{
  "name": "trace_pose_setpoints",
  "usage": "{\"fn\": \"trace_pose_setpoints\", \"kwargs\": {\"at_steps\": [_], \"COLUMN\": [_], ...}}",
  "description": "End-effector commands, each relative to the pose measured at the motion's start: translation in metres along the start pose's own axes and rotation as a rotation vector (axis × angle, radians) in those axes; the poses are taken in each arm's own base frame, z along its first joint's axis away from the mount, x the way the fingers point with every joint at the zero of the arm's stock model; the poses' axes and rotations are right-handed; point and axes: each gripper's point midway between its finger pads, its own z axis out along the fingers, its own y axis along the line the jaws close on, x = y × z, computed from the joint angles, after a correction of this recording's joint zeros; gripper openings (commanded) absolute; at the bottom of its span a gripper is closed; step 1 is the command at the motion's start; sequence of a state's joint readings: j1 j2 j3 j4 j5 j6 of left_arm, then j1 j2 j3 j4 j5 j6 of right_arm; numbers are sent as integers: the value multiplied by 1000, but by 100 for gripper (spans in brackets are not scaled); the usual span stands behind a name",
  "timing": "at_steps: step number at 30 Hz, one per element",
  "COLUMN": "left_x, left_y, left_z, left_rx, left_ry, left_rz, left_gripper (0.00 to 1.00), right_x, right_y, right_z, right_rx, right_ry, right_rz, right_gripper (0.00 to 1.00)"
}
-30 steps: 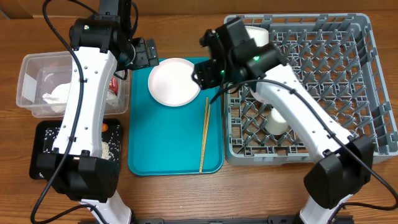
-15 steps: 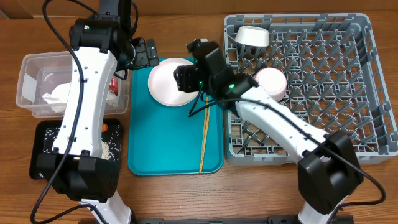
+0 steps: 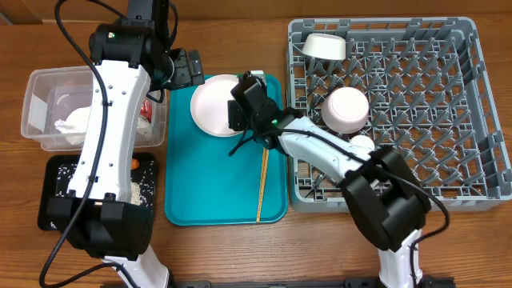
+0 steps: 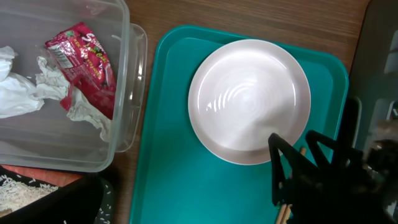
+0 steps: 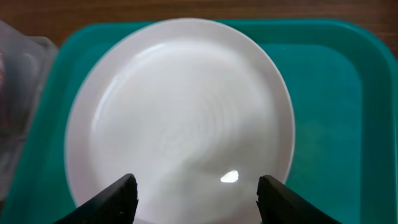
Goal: Sort waste into correct bins and load items into the dishwasher
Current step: 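Move the right gripper left over the teal tray toward the white plate, then grasp the white plate's edge with the right gripper and lift it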
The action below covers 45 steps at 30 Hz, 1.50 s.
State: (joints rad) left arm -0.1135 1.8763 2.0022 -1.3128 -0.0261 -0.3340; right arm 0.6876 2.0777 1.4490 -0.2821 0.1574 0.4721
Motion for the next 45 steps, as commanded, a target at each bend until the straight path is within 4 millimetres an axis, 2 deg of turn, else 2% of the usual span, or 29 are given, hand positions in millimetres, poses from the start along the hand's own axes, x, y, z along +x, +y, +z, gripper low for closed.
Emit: {"fn": "trace_pose_setpoints", "kwargs": {"at_steps": [1, 10, 18, 24, 28, 36, 39, 42, 45], "left_x": [1, 1, 1, 1, 1, 1, 0, 0, 0], "left_y": [-1, -1, -1, -1, -1, -1, 2, 3, 3], "left_z": [2, 2, 2, 2, 2, 2, 2, 3, 3], "left_rx": [5, 5, 5, 5, 5, 6, 3, 3, 2], "left_ry": [9, 9, 9, 9, 9, 9, 8, 8, 7], "left_rz": [-4, -4, -4, -4, -4, -3, -10, -11, -11], "left_gripper": [100, 100, 100, 100, 99, 100, 100, 100, 100], "right_x": [-4, -6, 2, 3, 2, 13, 14, 14, 14], "right_y": [-14, -22, -33, -39, -44, -50, -50, -50, -50], "right_z": [4, 6, 26, 33, 34, 46, 46, 46, 46], "right_rx": [73, 113, 151, 158, 165, 176, 177, 177, 177], "right_ry": [-40, -58, -68, -70, -69, -49, -48, -48, -48], "right_rz": [13, 27, 27, 35, 40, 64, 64, 64, 63], "right_gripper": [65, 64, 64, 49, 47, 46, 39, 21, 13]}}
